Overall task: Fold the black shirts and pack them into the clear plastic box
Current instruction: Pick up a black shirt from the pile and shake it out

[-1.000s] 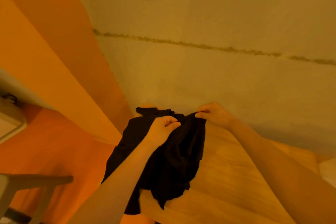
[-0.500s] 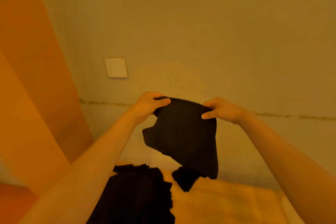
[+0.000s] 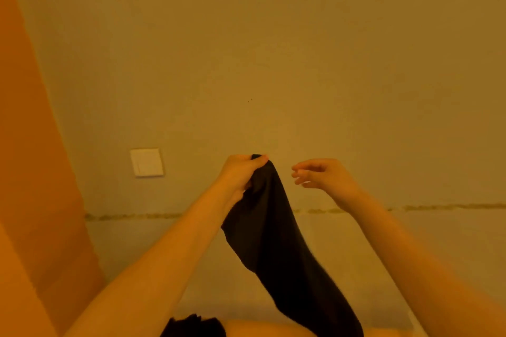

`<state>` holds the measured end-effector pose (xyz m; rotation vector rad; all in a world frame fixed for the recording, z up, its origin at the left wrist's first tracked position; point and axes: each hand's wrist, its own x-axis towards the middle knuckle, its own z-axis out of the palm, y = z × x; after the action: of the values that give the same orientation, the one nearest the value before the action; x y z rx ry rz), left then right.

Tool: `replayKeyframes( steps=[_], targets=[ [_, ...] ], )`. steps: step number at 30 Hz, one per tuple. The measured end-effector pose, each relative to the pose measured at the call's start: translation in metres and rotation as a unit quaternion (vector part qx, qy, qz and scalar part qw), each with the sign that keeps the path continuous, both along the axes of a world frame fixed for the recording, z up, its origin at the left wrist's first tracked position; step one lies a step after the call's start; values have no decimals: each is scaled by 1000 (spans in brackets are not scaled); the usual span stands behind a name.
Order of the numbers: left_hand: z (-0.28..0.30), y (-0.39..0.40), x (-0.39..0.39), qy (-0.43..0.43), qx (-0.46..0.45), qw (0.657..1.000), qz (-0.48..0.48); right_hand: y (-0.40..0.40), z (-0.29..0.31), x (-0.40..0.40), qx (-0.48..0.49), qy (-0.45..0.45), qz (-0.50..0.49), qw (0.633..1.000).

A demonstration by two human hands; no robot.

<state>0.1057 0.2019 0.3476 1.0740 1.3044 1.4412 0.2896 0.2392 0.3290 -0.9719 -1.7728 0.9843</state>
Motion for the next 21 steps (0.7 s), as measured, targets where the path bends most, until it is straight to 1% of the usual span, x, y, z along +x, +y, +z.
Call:
replayKeyframes(
  steps=[2, 4, 7, 10, 12, 14, 16, 18, 21],
  targets=[
    [-2, 5, 18, -46, -12, 999, -8, -8, 8, -10, -12, 32, -1, 999],
    [-3, 8, 28, -94, -10, 995, -19, -12, 12, -16, -8, 29, -5, 1000],
    [-3, 8, 31, -111, 1, 992, -59, -13, 10, -17, -8, 45, -22, 999],
    [-7, 5, 32, -92, 18, 992, -86, -16, 6, -18, 9, 63, -44, 997],
    [-9, 4, 33, -80, 26, 994, -65, -17, 6, -19, 23, 60, -45, 997],
    [-10, 6, 32, -58, 31, 998, -21, -18, 5, -24, 29, 21, -36, 999],
    [-11, 8, 32, -37, 42, 998, 9, -16, 2, -29, 38, -40, -35, 998],
    [-10, 10, 31, -10, 61, 998, 18, -13, -1, -30, 38, -81, -36, 995],
    [-9, 11, 24, 61, 76, 995, 12, -6, 1, -24, 24, -125, -18, 992]
  ],
)
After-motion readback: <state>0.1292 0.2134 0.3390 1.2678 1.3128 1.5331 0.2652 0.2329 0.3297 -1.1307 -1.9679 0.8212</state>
